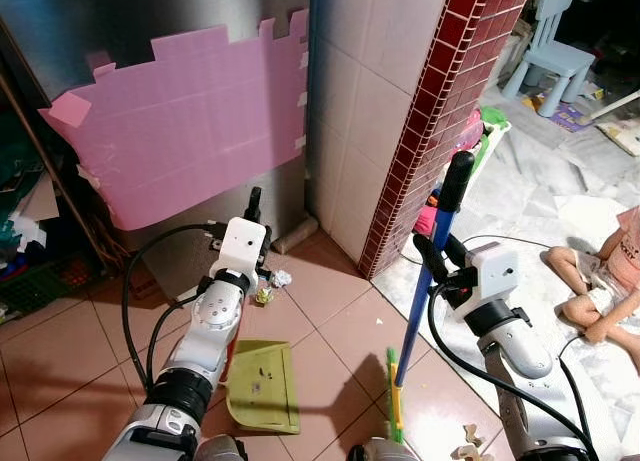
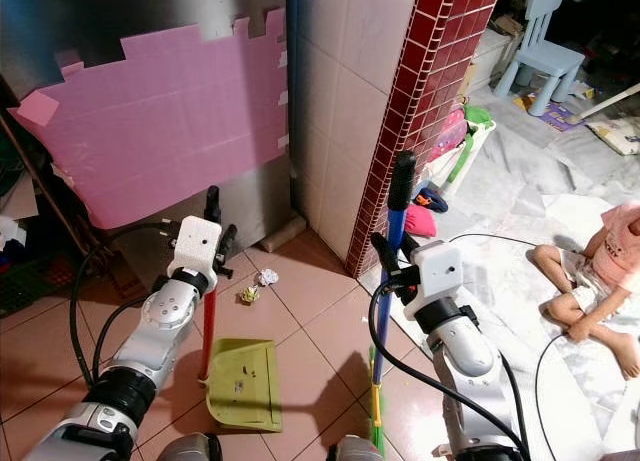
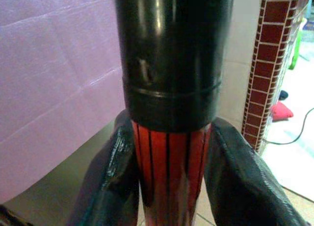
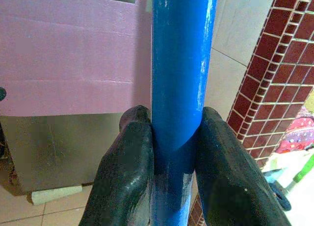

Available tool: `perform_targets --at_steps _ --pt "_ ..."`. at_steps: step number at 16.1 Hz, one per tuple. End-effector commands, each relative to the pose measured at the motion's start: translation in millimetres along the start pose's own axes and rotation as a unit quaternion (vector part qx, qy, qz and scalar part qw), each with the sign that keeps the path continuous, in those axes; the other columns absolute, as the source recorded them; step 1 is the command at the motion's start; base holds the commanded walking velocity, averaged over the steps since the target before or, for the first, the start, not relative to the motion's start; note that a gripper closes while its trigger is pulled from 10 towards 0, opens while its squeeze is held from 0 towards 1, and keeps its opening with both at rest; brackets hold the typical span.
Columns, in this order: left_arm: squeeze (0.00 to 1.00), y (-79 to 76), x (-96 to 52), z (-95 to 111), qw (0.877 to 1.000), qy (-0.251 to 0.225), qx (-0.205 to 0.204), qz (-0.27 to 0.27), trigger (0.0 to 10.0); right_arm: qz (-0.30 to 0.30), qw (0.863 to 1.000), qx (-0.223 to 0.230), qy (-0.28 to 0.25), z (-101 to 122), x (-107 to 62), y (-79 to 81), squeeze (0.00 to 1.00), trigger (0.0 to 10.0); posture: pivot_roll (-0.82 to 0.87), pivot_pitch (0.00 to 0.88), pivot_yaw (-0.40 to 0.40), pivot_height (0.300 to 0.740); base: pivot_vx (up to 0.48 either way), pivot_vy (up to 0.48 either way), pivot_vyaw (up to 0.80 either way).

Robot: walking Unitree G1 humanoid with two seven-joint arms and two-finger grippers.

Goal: Sweep floor

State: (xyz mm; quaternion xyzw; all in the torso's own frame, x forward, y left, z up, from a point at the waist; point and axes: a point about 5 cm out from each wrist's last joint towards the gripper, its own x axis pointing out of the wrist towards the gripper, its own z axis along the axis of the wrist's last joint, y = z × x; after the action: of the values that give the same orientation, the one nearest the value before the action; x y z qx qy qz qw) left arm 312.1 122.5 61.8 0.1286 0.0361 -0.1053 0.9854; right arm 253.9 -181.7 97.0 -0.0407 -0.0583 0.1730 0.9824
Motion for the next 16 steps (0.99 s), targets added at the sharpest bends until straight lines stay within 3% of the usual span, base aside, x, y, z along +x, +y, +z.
perform_targets --at_steps 1,3,4,16 --pt "0.93 -4.6 1.0 -2 1.0 0.013 0.011 -0.014 10.0 -0.004 1.0 -0.013 -0.026 14 1.1 -4.4 0.0 10.0 -0.2 0.069 -0.045 0.74 0.0 0.0 0.0" --pt "0.76 -0.8 0.0 -5 0.999 0.019 0.025 -0.006 10.0 -0.003 1.0 -0.012 -0.027 15 2.0 -3.6 0.0 10.0 -0.2 0.068 -0.046 0.74 0.0 0.0 0.0" --pt "0.0 0.3 -0.6 -5 0.999 0.02 0.026 -0.004 10.0 -0.002 1.0 -0.012 -0.027 15 2.3 -3.6 0.0 10.0 -0.2 0.068 -0.047 0.74 0.0 0.0 0.0" --pt "0.0 13.0 -2.9 1 0.998 0.002 0.058 0.035 10.0 0.001 1.0 -0.01 -0.03 16 6.0 -3.1 0.0 10.0 -0.19 0.059 -0.049 0.74 0.0 0.0 0.0"
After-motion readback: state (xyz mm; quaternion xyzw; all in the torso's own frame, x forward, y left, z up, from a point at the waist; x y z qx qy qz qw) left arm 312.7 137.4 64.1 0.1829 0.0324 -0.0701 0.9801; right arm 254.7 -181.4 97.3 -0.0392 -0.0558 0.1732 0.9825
